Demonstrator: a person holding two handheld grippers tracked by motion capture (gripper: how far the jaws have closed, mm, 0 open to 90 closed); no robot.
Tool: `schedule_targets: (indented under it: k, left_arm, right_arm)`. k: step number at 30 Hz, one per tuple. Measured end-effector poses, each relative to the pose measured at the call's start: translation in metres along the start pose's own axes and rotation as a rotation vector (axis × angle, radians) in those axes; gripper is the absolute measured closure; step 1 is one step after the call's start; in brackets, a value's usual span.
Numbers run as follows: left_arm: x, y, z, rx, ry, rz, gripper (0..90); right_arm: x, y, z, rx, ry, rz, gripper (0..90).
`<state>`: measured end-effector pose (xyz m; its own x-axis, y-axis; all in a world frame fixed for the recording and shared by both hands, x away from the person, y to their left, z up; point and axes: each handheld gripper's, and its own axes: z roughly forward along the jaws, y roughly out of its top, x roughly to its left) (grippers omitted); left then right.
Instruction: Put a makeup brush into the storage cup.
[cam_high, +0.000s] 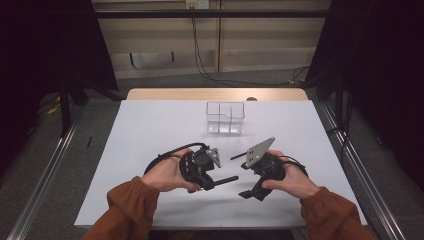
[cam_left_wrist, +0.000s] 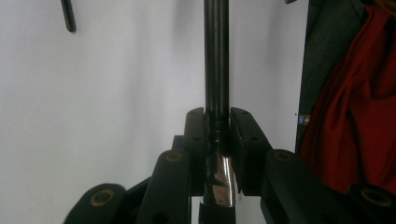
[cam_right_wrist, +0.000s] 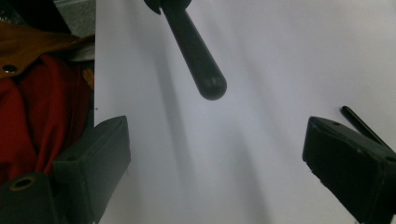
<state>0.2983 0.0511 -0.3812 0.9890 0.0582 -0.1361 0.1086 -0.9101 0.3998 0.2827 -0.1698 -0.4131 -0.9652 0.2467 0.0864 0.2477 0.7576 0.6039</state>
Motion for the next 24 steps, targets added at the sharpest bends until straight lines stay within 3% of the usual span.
schedule_targets:
  k: [9,13,14,17,24]
  left_arm:
    - [0.002,0.004,0.002,0.073,-0.011,0.017,77.7]
    - [0.003,0.004,0.004,0.084,-0.016,0.028,77.7]
    - [0.004,0.004,0.004,0.087,-0.012,0.032,77.7]
    - [0.005,0.004,0.006,0.099,-0.016,0.033,77.7]
    - [0.007,0.002,0.006,0.109,-0.021,0.026,77.7]
  right_arm:
    - [-0.004,0.016,0.008,0.090,0.050,-0.038,6.0]
    - [-0.006,0.019,0.012,0.138,0.078,-0.026,4.9]
    - [-0.009,0.019,0.016,0.170,0.088,-0.026,7.8]
    - [-0.011,0.020,0.019,0.196,0.104,-0.035,8.7]
    - [-0.009,0.025,0.022,0.196,0.109,-0.080,23.5]
